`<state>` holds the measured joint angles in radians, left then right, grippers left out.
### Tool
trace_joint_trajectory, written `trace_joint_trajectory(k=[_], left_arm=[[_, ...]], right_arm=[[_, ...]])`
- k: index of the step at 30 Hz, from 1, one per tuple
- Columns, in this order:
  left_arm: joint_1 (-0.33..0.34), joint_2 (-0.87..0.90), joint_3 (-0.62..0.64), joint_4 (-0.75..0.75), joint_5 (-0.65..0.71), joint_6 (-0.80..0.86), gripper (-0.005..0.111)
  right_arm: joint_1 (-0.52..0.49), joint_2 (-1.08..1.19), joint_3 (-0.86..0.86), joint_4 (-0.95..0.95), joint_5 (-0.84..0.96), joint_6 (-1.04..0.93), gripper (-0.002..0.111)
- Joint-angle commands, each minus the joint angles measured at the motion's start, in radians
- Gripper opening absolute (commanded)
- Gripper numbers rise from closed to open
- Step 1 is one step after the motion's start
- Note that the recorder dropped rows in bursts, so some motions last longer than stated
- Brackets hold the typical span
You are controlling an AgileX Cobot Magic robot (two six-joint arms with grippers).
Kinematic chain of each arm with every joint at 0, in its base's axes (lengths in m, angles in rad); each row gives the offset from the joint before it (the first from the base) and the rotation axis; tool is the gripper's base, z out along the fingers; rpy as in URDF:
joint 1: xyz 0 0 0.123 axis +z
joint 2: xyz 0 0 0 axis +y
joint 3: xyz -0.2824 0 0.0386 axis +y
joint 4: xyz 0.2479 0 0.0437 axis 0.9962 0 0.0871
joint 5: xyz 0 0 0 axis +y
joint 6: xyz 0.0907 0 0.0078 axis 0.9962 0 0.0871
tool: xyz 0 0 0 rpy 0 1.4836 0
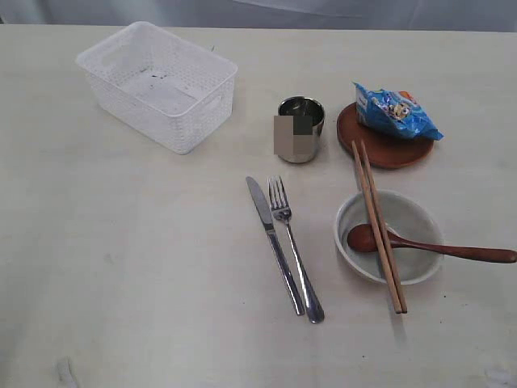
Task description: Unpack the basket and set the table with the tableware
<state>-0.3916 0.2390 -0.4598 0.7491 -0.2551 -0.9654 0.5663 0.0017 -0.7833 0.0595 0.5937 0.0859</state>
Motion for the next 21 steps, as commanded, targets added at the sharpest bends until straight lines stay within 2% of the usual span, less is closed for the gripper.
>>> trace_joint_trajectory(k=[1, 3, 5, 6, 7, 8, 10, 15, 17, 19, 21], left_arm=[[-0.003, -0.005, 0.004, -0.001, 0.001, 0.007, 0.000], [-0.003, -0.005, 0.004, -0.016, 0.001, 0.019, 0.000], [-0.003, -0.006, 0.004, -0.170, 0.005, 0.138, 0.000], [-0.003, -0.006, 0.004, -0.361, 0.013, 0.280, 0.000], [-0.003, -0.006, 0.004, -0.466, 0.024, 0.365, 0.000], [-0.003, -0.006, 0.004, -0.645, 0.059, 0.526, 0.000], [-0.003, -0.007, 0.004, -0.800, 0.145, 0.722, 0.000], [0.015, -0.099, 0.004, -0.802, 0.454, 0.955, 0.000], [0.073, -0.134, 0.012, -0.795, 0.509, 0.980, 0.000], [0.162, -0.160, 0.025, -0.795, 0.509, 0.980, 0.000], [0.221, -0.172, 0.041, -0.795, 0.509, 0.980, 0.000]], right_arm=[[-0.007, -0.002, 0.005, -0.004, -0.006, 0.002, 0.000], [-0.007, -0.002, 0.005, -0.004, -0.006, 0.002, 0.000], [-0.007, -0.002, 0.005, -0.004, -0.006, 0.002, 0.000], [-0.007, -0.002, 0.005, -0.004, -0.006, 0.002, 0.000], [-0.007, -0.002, 0.005, -0.004, -0.006, 0.009, 0.000], [-0.007, -0.002, 0.005, -0.004, -0.006, 0.011, 0.000], [-0.007, -0.002, 0.005, -0.004, -0.006, 0.011, 0.000], [-0.007, -0.002, 0.005, -0.004, -0.006, 0.011, 0.000], [-0.007, -0.002, 0.005, -0.004, -0.006, 0.011, 0.000], [-0.007, -0.002, 0.005, -0.004, -0.006, 0.011, 0.000], [-0.007, -0.002, 0.005, -0.004, -0.006, 0.011, 0.000]])
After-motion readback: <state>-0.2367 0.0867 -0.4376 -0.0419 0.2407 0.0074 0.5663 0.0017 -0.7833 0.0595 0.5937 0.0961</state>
